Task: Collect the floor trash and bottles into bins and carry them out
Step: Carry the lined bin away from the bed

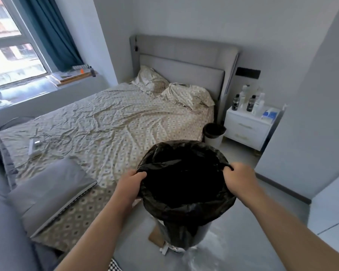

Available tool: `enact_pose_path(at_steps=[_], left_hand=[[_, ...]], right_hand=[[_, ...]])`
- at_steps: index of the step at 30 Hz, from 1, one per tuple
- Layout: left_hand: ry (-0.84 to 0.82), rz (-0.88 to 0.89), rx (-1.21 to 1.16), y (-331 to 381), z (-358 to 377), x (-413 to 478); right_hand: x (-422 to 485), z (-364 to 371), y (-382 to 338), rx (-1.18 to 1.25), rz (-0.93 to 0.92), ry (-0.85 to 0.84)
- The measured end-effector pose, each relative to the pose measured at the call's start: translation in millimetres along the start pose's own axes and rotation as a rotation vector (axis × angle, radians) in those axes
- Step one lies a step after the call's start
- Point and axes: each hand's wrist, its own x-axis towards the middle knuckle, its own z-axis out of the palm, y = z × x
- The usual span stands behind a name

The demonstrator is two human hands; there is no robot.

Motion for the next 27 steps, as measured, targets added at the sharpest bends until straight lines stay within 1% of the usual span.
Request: enact_pose_path(at_steps=[7,13,18,21,27], left_hand=[[0.169,0.029,0.015,40,-18,43],[0.218,0.06,-0.045,64,-30,79],[0.207,0.069,-0.082,81,-30,124],[0.165,0.076,-0.068,91,-22,164],[0.023,0.05,0.002,100,-16,276]], right_hand=[[72,33,-40,0.082,-0.095,-0.101],[117,47,-71,0.055,-0.128,-0.104],[153,55,-87,0.076,-0.133,-0.094],[181,64,-90,0.069,-0.109,-0.058],[240,110,-99,0.031,0.04,0.019]])
